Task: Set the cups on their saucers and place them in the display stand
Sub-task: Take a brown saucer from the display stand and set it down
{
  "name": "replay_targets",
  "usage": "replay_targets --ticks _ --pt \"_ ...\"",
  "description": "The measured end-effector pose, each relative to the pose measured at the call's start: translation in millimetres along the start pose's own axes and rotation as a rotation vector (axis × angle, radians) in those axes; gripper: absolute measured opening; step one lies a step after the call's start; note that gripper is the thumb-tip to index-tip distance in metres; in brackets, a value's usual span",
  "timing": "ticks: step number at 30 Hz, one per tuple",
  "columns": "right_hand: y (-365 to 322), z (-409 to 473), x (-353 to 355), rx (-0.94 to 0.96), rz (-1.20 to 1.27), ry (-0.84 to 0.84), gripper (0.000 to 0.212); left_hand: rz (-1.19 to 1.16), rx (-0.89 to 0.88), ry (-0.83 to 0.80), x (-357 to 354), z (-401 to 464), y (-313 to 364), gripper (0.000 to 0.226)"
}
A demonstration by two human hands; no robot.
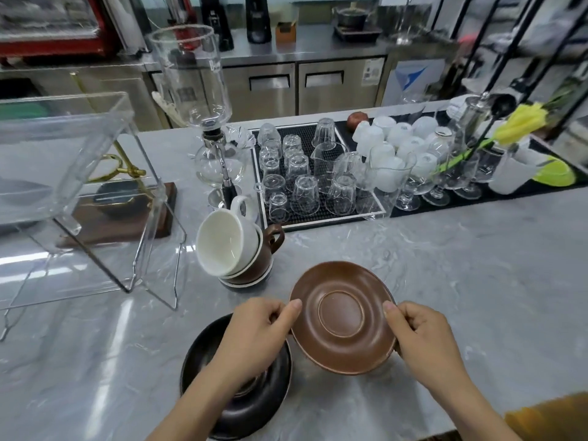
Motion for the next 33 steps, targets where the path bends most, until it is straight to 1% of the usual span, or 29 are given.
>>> replay_targets --ticks 7,11,16,33 --pt "23 33 11 -0.020 -0.039 0.063 0.050 0.076 0.079 -0.049 -26 37 6 0.033" --pt "33 54 10 -0.028 -0.137 0.091 0.051 0.154 0.089 -0.056 -34 57 8 0.037" --pt "37 73 6 -0.034 -0.271 0.105 0.052 0.198 0.120 -0.076 -45 76 -1 0.034" --pt "42 105 -5 -0.053 -0.510 0.088 0.052 0.216 0.163 -0.028 -57 97 -9 0.034"
Point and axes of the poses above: each hand's wrist, its own z-axis towards the middle knuckle, its own x-axis out of the back of the hand, y = z × x, the point moved 4 cm from there along z, towards the middle knuckle, and after that the axes turned 5 degrees about -z, right-handed, at the moved point
